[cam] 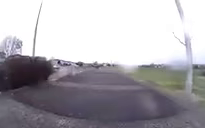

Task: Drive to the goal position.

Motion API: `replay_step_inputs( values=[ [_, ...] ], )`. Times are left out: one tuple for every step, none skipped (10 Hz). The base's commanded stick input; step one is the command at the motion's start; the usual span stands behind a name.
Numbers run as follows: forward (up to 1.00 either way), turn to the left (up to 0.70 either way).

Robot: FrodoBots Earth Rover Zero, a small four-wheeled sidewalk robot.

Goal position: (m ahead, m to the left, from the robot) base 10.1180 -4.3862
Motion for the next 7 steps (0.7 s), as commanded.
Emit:
replay_step_inputs(
  values=[
    [1.00, 0.00],
    [1.00, 0.00],
    [1.00, 0.00],
    [1.00, 0.00],
    [1.00, 0.00],
    [1.00, 0.00],
    [1.00, 0.00]
  ],
)
